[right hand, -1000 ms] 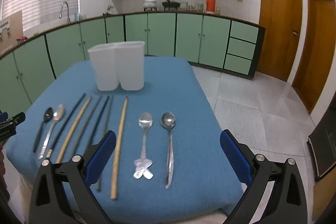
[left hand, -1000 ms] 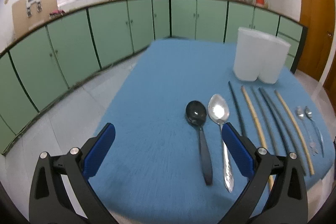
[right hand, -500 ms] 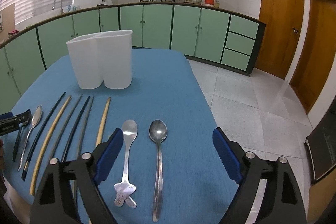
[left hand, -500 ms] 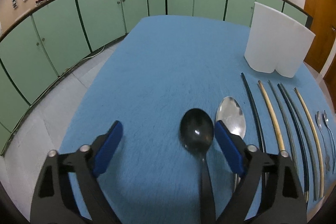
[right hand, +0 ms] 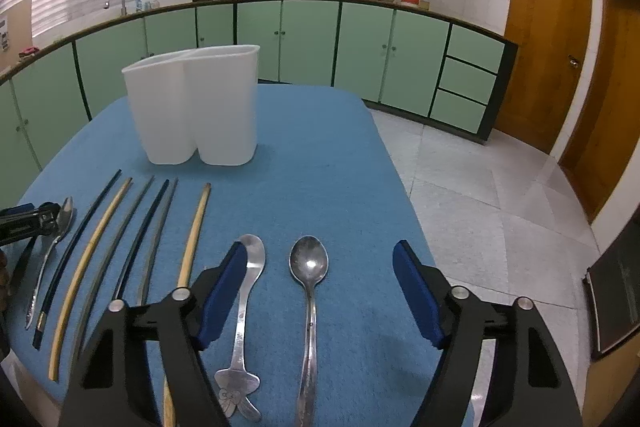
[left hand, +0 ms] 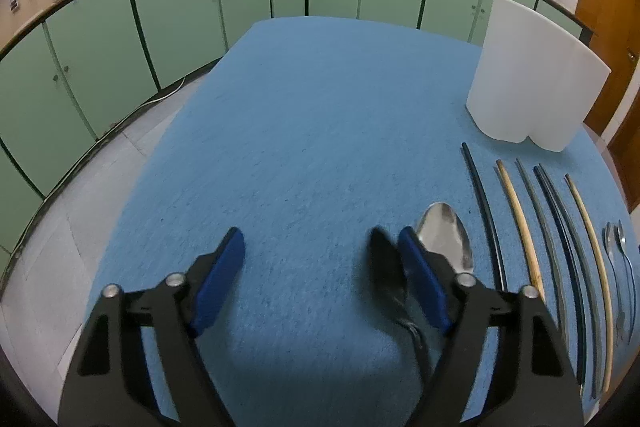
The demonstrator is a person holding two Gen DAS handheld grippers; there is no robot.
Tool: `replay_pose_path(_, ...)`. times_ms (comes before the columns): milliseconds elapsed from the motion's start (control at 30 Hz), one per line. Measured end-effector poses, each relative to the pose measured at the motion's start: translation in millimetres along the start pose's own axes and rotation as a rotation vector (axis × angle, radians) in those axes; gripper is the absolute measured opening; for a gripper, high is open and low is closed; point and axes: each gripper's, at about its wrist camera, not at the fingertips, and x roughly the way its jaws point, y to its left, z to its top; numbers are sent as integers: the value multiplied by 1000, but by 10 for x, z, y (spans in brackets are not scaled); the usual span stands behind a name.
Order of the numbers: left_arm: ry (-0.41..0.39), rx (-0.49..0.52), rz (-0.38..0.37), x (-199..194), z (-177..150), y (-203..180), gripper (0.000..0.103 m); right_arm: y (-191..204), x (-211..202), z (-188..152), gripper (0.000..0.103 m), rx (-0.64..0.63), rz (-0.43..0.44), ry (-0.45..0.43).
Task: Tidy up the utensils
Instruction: 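Move the left tool to the black ladle while the right tool approaches a silver spoon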
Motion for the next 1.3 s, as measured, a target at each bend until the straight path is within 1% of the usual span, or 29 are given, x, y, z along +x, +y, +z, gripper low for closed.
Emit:
replay_pose_path(33,-1,1,-2,-4,3,3,67,-5,11,3,70,-1,0,4)
replay_pose_path(300,-3,-16,-61,-100,-59,53,51,-56,60,-1,70,11,-10,15)
replay_pose_path(367,3,-30,-72,-118,-51,65,52,-54,59,-4,70,11,-8,15)
replay_pose_path(400,6,-44,-77,-135,-58,78,54,-52,58,-7,70,11,-7,14)
replay_pose_path(433,12,-67,-88,-166,-74,105,61,-52,59,-11,70,12,-6,14)
replay_pose_path(500,7,-86,-96,-209,-92,110,70,-48,66,-18,70,15,-3,17)
replay_pose_path(700,19,-93,-104,-238,-164,2,69,0,51,-23,70,9,12,17)
replay_pose_path(767,20,-95,-101,-208,-152,-12,62,17,34,-21,70,5,17,14)
replay_pose_path(833,17,-95,-98,-183,-142,-17,49,23,23,-22,70,4,18,12)
replay_pose_path(867,16,-94,-100,-171,-135,-19,46,22,20,-22,70,6,17,12)
replay_pose_path(900,16,-93,-101,-158,-123,-19,39,22,23,-22,70,8,16,12)
replay_pose_path(933,14,-93,-102,-157,-139,-15,29,18,28,-21,70,11,15,13)
replay_pose_path(967,13,-93,-111,-150,-139,-9,23,19,31,-23,70,13,14,14)
replay_pose_path(1000,17,-94,-128,-128,-131,-13,12,19,35,-21,70,15,14,15)
replay_pose_path(1033,17,-95,-136,-120,-131,-6,9,20,37,-21,70,15,14,15)
replay_pose_path(1133,4,-82,-144,-110,-96,-17,6,25,43,-21,70,12,16,16)
replay_pose_path(1300,-26,-36,-164,-108,-3,-69,5,41,50,-24,70,13,17,17)
